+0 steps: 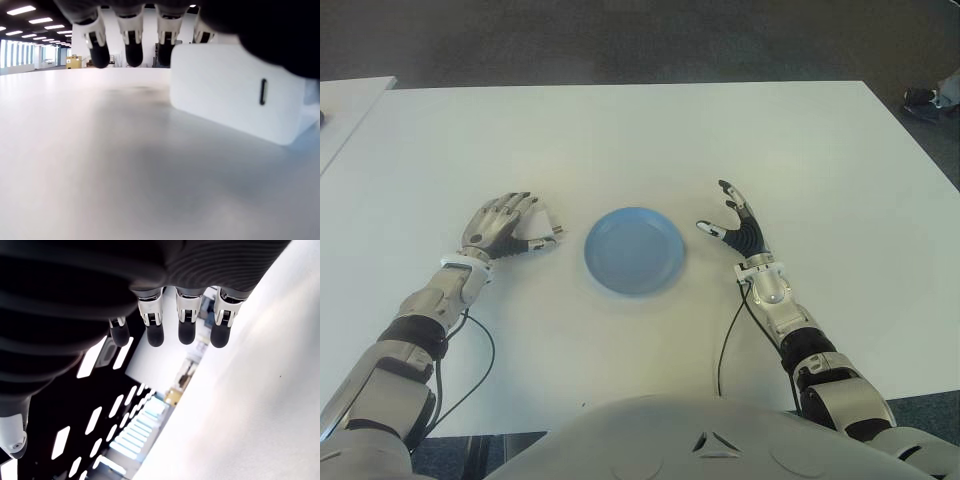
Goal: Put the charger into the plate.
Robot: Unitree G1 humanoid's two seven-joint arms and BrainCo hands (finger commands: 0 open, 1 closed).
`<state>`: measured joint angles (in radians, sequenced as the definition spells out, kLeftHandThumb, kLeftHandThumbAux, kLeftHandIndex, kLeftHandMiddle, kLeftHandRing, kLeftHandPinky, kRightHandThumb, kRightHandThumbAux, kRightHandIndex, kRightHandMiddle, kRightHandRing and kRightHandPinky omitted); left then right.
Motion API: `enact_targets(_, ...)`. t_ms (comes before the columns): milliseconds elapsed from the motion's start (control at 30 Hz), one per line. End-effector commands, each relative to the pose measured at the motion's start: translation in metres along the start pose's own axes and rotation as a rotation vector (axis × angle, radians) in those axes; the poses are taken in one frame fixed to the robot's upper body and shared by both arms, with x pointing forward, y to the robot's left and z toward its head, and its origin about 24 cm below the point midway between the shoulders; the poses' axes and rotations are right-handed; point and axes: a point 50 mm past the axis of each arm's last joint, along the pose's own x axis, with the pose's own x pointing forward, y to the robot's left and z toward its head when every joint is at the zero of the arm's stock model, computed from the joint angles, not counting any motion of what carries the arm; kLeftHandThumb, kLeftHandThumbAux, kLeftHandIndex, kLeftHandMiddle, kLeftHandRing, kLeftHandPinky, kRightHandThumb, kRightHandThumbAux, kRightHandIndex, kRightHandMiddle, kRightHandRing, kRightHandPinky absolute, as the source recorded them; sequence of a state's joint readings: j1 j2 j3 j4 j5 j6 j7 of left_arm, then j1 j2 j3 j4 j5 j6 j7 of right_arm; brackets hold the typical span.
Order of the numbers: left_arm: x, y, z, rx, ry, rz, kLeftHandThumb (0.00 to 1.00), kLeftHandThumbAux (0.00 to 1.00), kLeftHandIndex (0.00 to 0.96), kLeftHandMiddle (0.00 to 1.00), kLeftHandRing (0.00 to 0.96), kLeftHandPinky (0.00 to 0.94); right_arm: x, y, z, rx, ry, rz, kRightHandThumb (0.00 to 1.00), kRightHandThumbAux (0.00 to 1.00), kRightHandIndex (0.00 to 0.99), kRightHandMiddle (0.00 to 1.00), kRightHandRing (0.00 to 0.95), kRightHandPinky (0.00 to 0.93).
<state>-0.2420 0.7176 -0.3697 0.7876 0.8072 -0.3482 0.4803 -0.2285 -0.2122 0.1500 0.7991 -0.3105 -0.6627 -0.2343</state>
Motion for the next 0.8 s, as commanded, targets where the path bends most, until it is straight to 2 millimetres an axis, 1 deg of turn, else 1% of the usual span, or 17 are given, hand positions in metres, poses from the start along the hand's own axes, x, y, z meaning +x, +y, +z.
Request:
enact_targets(33, -0.002, -0.003, 0.003, 0.015, -0.006, 0.006, 0.413, 0.202, 0.000, 0.000, 0.000, 0.017, -0.046, 0.027, -0.032, 0.044, 0.187, 0.066, 0.074, 0.512, 0.000, 0.008, 0.043, 0.098)
enact_targets(433, -0.005, -0.006, 0.004, 0.037, -0.022, 0.050, 0.392, 0.179, 0.000, 0.000, 0.000, 0.036, -0.046, 0.026, -0.032, 0.043, 0.183, 0.065, 0.072, 0.509, 0.000, 0.011, 0.045, 0.095)
enact_targets(800, -0.009, -0.015, 0.005, 0.050, -0.039, 0.019, 0.416, 0.148, 0.000, 0.000, 0.000, 0.022, -0.046, 0.026, -0.032, 0.040, 0.186, 0.068, 0.070, 0.491, 0.000, 0.017, 0.051, 0.099)
